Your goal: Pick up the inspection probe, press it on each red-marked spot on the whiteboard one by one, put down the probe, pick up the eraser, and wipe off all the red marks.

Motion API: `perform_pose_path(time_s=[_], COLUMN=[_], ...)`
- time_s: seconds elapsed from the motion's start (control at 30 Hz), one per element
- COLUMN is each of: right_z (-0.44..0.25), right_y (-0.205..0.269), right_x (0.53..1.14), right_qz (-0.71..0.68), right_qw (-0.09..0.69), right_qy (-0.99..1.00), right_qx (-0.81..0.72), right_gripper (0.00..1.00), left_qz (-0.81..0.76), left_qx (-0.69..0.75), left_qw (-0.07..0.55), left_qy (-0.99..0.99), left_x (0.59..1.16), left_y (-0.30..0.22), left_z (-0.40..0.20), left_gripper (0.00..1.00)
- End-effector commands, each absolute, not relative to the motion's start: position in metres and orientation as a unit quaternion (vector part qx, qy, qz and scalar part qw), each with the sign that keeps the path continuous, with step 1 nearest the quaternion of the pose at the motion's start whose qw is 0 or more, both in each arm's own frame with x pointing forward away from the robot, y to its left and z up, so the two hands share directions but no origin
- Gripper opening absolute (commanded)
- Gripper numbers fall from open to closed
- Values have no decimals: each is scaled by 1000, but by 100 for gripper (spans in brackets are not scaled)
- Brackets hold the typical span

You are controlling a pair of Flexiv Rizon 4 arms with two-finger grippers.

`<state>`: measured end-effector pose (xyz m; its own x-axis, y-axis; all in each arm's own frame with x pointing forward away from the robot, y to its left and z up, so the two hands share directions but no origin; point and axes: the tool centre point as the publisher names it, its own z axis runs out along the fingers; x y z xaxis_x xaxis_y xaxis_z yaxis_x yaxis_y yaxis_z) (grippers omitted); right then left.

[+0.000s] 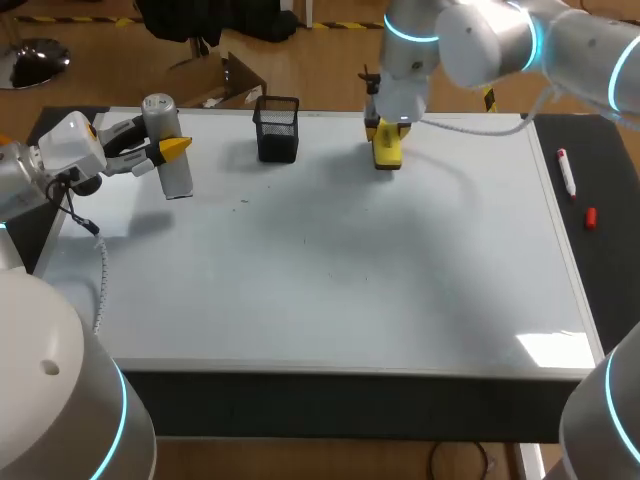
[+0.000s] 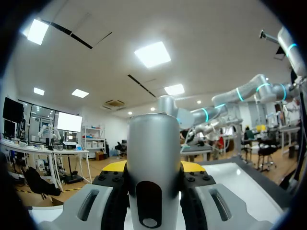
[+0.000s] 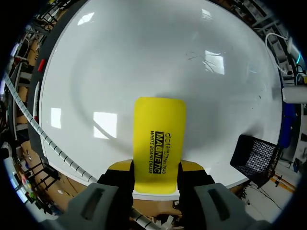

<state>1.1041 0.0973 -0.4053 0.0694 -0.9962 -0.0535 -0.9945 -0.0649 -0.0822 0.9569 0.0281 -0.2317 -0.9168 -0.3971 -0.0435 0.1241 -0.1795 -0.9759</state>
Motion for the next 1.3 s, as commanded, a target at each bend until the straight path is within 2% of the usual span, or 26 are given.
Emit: perform_pose_path(time_s=[0.03, 0.63, 0.7, 0.73, 0.77, 0.8, 1.3], right_z=[-411, -434, -434, -433, -433, -432, -392], right_y=[111, 131, 132, 132, 132, 132, 110], right_x=[1118, 1131, 1130, 1130, 1130, 1130, 1116], right_qz=[-3, 0, -11, -11, -11, -12, -5], right_qw=[36, 44, 27, 28, 28, 31, 90], right_qy=[681, 679, 680, 683, 683, 684, 737], right_qx=[-732, -733, -732, -730, -730, -729, -670], right_gripper=[0, 0, 0, 8, 38, 100, 100], left_qz=[-760, -760, -760, -760, -760, -760, -760], left_qx=[-111, -111, -111, -111, -111, -111, -111], left_qw=[174, 174, 174, 174, 174, 174, 174], left_qy=[617, 617, 617, 617, 617, 617, 617], left_x=[956, 956, 956, 956, 956, 956, 956], left_y=[28, 28, 28, 28, 28, 28, 28], left_z=[-231, -231, -231, -231, -231, -231, -231], left_gripper=[0, 0, 0, 0, 0, 0, 0])
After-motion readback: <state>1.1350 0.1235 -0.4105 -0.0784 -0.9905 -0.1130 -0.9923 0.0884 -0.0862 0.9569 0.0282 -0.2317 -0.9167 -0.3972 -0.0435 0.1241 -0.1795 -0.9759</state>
